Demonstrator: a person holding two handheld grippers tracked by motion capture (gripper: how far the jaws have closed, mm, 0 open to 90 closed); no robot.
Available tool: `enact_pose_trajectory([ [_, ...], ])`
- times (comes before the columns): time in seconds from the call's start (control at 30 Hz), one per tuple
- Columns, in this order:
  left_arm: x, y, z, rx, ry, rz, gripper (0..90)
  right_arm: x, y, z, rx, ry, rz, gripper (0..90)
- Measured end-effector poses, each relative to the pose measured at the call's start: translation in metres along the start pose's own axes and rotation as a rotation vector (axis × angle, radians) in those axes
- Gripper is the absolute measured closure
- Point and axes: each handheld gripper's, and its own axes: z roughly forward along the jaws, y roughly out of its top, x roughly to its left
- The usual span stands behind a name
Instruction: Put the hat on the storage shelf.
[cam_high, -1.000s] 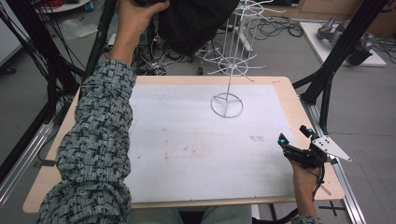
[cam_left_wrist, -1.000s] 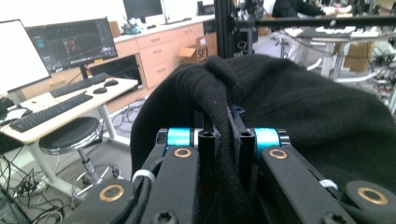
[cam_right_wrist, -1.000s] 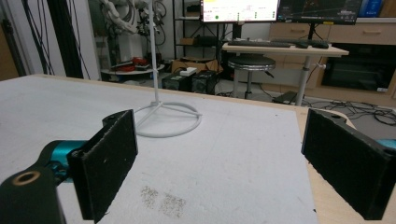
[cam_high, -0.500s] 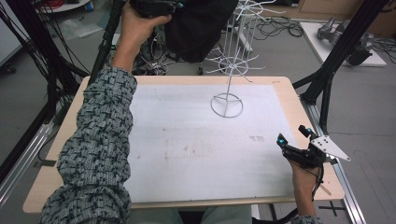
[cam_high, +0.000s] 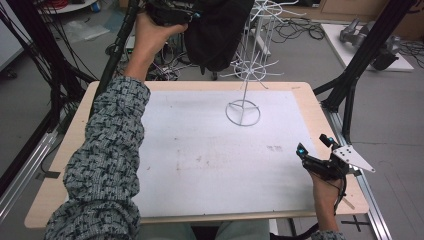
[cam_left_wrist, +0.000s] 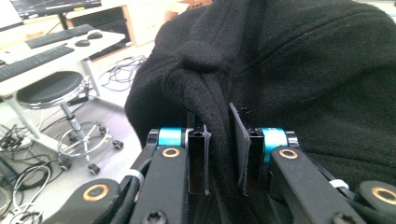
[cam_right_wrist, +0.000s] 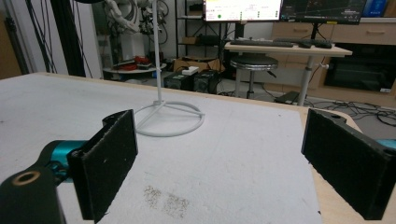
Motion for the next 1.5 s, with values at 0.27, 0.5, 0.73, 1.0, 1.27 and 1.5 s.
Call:
enact_pose_trajectory([
  [0.27, 0.001, -0.010, 0.002, 0.015, -0.009, -0.019, 74.8, 0.002, 0.000, 0.001, 0.007, 0.000, 0.002, 9.7],
  [0.5, -0.001, -0.011, 0.007, 0.026, -0.016, -0.019, 72.2, 0.001, 0.000, 0.001, 0.008, 0.002, -0.003, 9.7],
  [0.73, 0.000, -0.015, 0.011, 0.053, -0.020, -0.033, 67.8, 0.001, 0.000, 0.000, 0.006, 0.000, -0.001, 9.7],
  [1.0, 0.004, -0.021, 0.019, 0.113, -0.027, -0.061, 66.8, 0.001, 0.000, 0.000, 0.003, -0.002, 0.003, 9.7],
  [1.27, 0.003, -0.026, 0.022, 0.119, -0.006, -0.071, 64.6, 0.000, 0.001, 0.000, -0.001, -0.002, 0.002, 9.7],
  [1.5, 0.004, -0.036, 0.019, 0.104, -0.007, -0.089, 57.8, 0.000, 0.001, 0.000, -0.002, -0.001, 0.001, 9.7],
])
